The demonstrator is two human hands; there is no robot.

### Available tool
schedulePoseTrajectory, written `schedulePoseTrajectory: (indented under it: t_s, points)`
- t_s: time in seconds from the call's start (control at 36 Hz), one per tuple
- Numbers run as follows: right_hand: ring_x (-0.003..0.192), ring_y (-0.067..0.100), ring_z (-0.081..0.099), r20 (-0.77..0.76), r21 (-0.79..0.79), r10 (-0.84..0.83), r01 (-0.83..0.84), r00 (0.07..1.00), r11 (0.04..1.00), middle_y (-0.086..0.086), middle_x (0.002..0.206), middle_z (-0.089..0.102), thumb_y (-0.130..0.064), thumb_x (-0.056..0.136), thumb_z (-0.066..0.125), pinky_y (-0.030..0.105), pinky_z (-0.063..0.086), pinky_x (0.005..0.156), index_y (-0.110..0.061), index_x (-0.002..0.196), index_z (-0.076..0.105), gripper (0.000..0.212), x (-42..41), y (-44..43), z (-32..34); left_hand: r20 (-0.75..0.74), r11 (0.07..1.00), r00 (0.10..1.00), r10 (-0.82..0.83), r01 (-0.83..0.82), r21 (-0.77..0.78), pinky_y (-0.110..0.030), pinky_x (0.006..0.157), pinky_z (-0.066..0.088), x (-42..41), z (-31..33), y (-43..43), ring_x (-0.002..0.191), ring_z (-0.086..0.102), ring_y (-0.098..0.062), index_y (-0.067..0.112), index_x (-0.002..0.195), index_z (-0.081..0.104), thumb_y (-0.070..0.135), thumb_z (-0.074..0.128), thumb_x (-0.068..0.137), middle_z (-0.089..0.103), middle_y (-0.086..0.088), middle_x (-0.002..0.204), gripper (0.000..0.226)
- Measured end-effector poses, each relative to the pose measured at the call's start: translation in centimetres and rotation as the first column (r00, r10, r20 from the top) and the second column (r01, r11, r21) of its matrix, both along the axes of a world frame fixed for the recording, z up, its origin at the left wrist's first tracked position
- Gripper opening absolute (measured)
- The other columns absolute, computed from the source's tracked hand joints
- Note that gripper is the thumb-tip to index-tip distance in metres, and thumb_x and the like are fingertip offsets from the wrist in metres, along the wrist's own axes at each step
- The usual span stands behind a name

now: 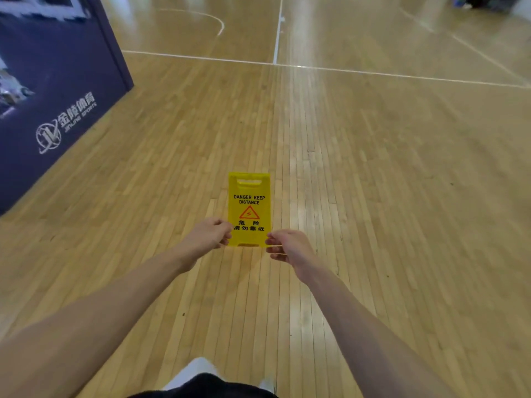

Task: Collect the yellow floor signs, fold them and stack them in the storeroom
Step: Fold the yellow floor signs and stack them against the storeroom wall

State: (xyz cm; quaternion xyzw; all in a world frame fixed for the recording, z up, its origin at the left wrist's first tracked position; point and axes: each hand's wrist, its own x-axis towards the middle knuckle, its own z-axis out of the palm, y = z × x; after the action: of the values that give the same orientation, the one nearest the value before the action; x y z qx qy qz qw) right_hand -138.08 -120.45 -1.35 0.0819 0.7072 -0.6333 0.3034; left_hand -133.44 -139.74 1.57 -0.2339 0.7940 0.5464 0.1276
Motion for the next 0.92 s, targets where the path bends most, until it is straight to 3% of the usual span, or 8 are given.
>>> schedulePoseTrajectory:
  t_s: [0.25, 0.5, 0.69, 0.86, 0.92]
  points:
    - [0.083, 0.017, 0.062, 0.029, 0.082, 0.059, -0.062, 0.998, 0.995, 0.005, 0.094, 0.067, -0.020, 0.098, 0.054, 0.031, 0.053, 0.080, -0.008, 0.112, 0.064, 0.021, -11.0, -5.5, -3.5, 0.042, 0.997, 0.998, 0.056, -0.058, 0.058, -0.026, 0.073, 0.048, -11.4, -3.6, -5.4, 0.091, 0.061, -0.019, 0.011, 0.108, 0.063, 0.022, 0.048, 0.094, 0.064, -0.007, 0.099, 0.024]
    - [0.086, 0.019, 0.060, 0.158, 0.236, 0.076, -0.112, 0.985, 0.965, 0.007, 0.097, 0.064, -0.018, 0.100, 0.050, 0.027, 0.053, 0.074, -0.006, 0.118, 0.062, 0.025, -23.5, -14.0, -7.0, 0.125, 0.980, 0.984, 0.124, -0.142, 0.140, -0.026, 0.073, 0.045, -25.0, -8.0, -15.4, 0.088, 0.059, -0.017, 0.010, 0.105, 0.064, 0.022, 0.047, 0.093, 0.063, -0.005, 0.095, 0.023]
    - [0.080, 0.017, 0.059, 0.241, 0.294, 0.058, -0.130, 0.969, 0.947, 0.005, 0.092, 0.062, -0.017, 0.098, 0.051, 0.026, 0.051, 0.069, -0.004, 0.114, 0.063, 0.024, -30.6, -18.9, -8.4, 0.225, 0.979, 0.971, 0.076, -0.116, 0.168, -0.027, 0.074, 0.045, -32.5, -10.7, -20.3, 0.095, 0.060, -0.021, 0.010, 0.108, 0.061, 0.022, 0.046, 0.095, 0.063, -0.006, 0.097, 0.024]
    - [0.081, 0.018, 0.060, 0.284, 0.364, 0.039, -0.146, 0.958, 0.920, 0.006, 0.094, 0.063, -0.021, 0.096, 0.051, 0.031, 0.049, 0.076, -0.011, 0.103, 0.064, 0.018, -34.5, -19.8, -10.6, 0.294, 0.983, 0.956, 0.017, -0.069, 0.168, -0.031, 0.080, 0.044, -36.3, -13.9, -21.6, 0.092, 0.062, -0.022, 0.017, 0.085, 0.062, 0.024, 0.047, 0.092, 0.065, -0.004, 0.088, 0.018]
    - [0.083, 0.017, 0.059, 0.289, 0.421, 0.040, -0.165, 0.957, 0.892, 0.005, 0.095, 0.063, -0.022, 0.096, 0.050, 0.031, 0.045, 0.076, -0.012, 0.097, 0.063, 0.016, -35.7, -19.4, -11.6, 0.344, 0.982, 0.939, 0.015, -0.079, 0.174, -0.024, 0.071, 0.042, -37.3, -14.7, -21.6, 0.091, 0.060, -0.021, 0.013, 0.092, 0.065, 0.023, 0.048, 0.093, 0.066, -0.007, 0.094, 0.020]
